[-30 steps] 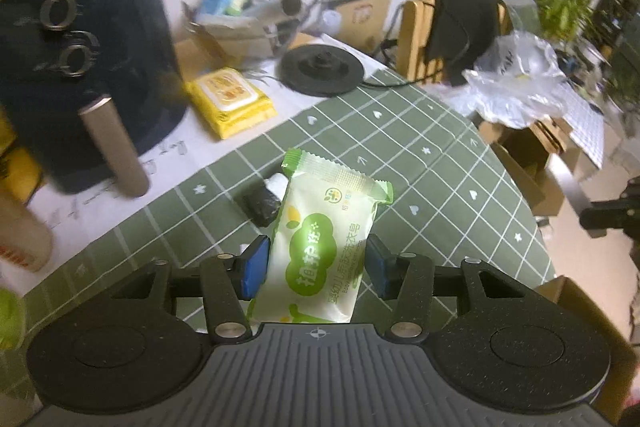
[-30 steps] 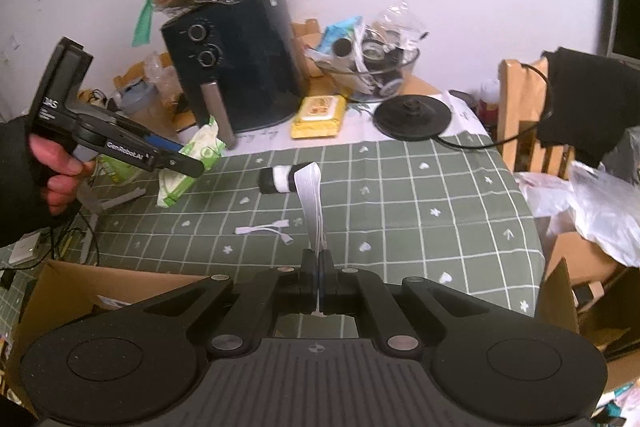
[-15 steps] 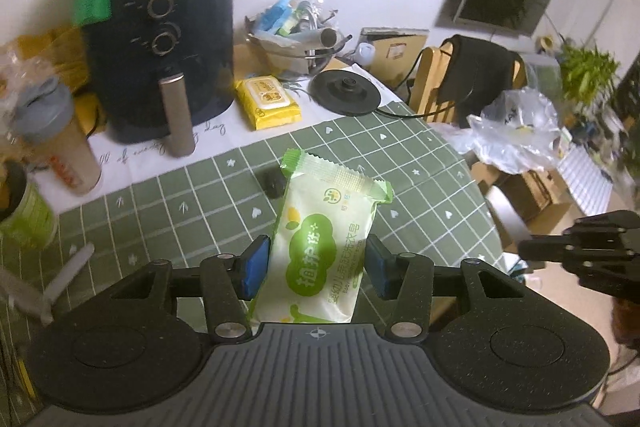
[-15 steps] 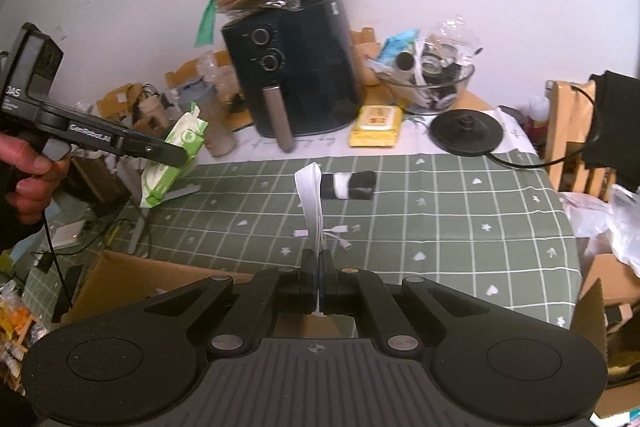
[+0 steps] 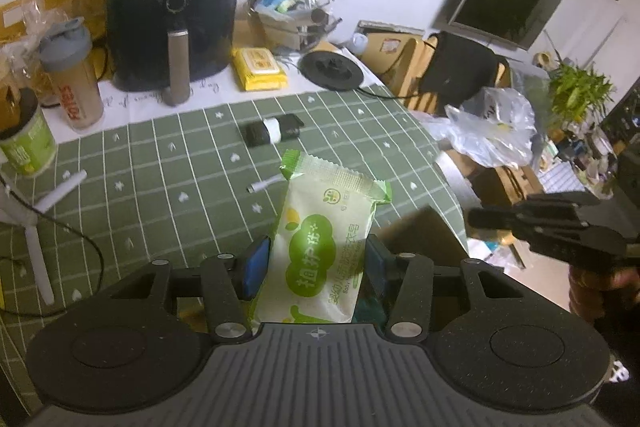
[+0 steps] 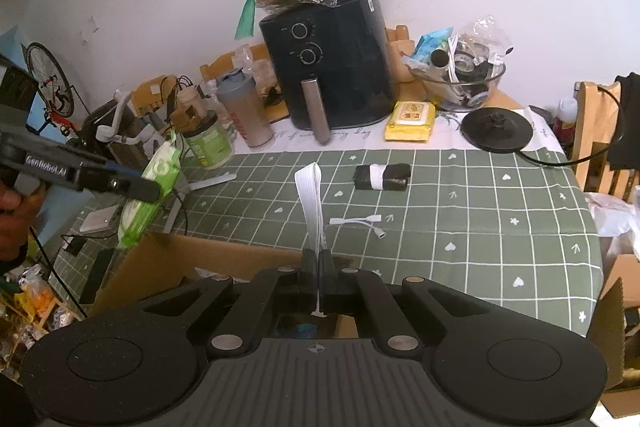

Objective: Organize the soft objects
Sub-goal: 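Carry the wipes pack in the left gripper over the box while the right carries the white strip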

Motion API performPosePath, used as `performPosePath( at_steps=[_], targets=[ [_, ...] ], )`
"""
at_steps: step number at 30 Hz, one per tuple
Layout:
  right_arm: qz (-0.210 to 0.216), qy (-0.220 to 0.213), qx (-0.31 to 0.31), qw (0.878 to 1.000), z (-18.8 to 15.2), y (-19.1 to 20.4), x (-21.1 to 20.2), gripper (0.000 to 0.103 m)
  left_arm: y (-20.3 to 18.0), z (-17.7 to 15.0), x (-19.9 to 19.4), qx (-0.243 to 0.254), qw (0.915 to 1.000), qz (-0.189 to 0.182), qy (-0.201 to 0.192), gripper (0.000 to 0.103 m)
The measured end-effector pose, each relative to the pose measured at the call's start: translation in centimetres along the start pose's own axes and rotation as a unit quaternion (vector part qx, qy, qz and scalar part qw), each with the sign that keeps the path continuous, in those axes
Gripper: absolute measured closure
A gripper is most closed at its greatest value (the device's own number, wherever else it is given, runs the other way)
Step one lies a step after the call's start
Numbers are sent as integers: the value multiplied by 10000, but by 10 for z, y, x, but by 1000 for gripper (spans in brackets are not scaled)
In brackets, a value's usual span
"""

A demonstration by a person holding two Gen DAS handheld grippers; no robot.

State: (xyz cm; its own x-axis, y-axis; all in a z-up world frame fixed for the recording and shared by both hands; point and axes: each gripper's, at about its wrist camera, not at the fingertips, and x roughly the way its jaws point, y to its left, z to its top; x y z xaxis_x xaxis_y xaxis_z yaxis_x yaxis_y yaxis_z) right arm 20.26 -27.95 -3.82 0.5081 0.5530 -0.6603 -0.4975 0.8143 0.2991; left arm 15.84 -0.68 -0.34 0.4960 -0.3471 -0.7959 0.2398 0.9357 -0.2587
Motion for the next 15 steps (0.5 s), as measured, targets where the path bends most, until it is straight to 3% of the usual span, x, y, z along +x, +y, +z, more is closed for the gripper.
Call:
performPosePath(
  at_steps=[5, 9, 12, 15],
  targets=[
    [62, -24, -1, 10000, -3, 0, -6, 100, -17, -9, 6, 169, 9996, -147, 157, 54],
    [82, -47, 16, 10000, -6, -2, -12, 100, -46, -8, 8, 733, 9966, -354, 138, 53],
    [83, -13, 52, 10000, -10, -3, -15, 100, -62, -13, 5, 965, 9946, -371, -14, 35],
    [103, 28, 81, 9999, -15, -4, -17, 100, -65, -23, 2, 846, 9961, -231, -66, 32]
  ],
)
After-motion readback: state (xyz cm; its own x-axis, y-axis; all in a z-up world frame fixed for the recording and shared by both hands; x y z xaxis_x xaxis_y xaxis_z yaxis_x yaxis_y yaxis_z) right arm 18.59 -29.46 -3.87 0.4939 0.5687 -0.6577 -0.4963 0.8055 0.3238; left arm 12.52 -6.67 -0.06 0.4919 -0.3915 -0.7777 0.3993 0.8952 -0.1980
